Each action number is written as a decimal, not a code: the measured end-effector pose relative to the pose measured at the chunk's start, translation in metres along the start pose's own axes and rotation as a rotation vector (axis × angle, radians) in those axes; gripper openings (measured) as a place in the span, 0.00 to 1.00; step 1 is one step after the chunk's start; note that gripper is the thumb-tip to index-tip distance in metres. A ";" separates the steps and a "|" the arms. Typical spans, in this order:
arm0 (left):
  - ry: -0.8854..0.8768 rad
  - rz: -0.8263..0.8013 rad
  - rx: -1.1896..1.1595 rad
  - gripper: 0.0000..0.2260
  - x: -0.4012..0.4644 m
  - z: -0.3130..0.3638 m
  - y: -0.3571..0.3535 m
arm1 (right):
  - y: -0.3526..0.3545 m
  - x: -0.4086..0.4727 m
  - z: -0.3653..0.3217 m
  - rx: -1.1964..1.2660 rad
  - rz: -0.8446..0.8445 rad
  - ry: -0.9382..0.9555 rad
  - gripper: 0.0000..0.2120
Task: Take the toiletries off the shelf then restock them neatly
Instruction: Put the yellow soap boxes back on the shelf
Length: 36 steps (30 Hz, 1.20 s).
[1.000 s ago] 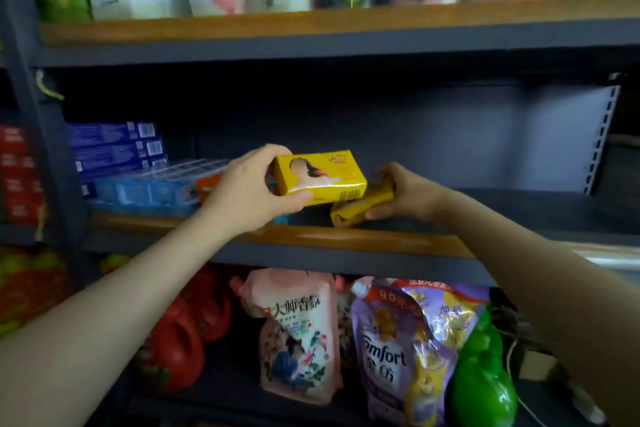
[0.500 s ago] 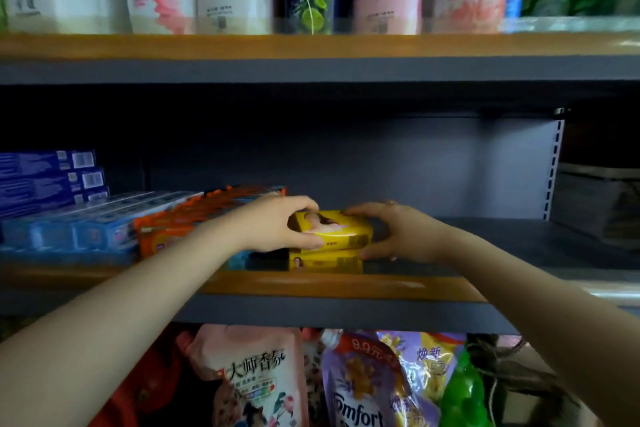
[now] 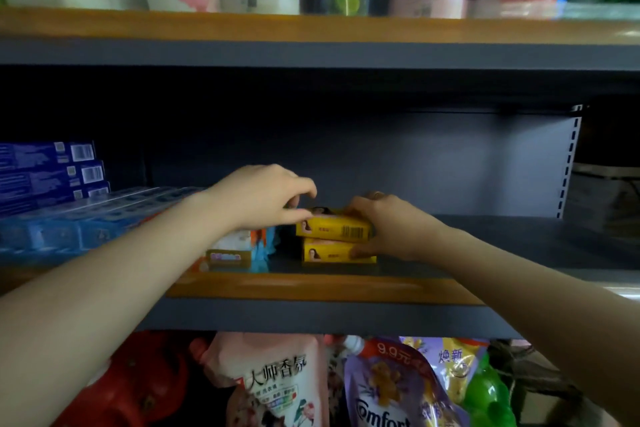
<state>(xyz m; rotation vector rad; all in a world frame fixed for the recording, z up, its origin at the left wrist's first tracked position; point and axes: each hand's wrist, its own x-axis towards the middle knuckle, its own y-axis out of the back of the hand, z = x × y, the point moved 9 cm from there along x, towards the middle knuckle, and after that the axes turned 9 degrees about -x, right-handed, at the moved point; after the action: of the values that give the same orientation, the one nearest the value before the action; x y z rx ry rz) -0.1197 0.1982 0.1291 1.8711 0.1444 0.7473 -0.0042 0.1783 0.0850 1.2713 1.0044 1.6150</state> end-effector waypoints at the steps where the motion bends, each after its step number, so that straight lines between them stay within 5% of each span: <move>1: 0.011 0.000 0.004 0.16 0.003 -0.008 0.002 | -0.003 0.007 0.001 -0.013 -0.010 -0.021 0.32; 11: 0.142 -0.122 0.012 0.19 0.029 -0.059 -0.039 | -0.036 0.084 0.029 -0.073 -0.108 -0.184 0.32; 22: 0.188 0.006 -0.059 0.16 0.030 -0.069 -0.045 | -0.057 0.129 0.048 0.014 -0.001 -0.259 0.18; 29: -0.151 0.193 0.059 0.14 0.020 0.002 0.017 | 0.013 0.061 0.030 0.022 0.193 -0.071 0.13; 36: -0.343 0.427 -0.143 0.16 -0.047 0.114 0.027 | 0.054 -0.110 -0.014 0.236 0.500 0.097 0.08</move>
<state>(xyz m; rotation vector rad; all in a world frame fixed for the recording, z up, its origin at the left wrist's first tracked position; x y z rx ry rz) -0.1000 0.0764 0.1053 1.8810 -0.5278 0.6846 -0.0085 0.0553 0.0981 1.7186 1.0100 1.9902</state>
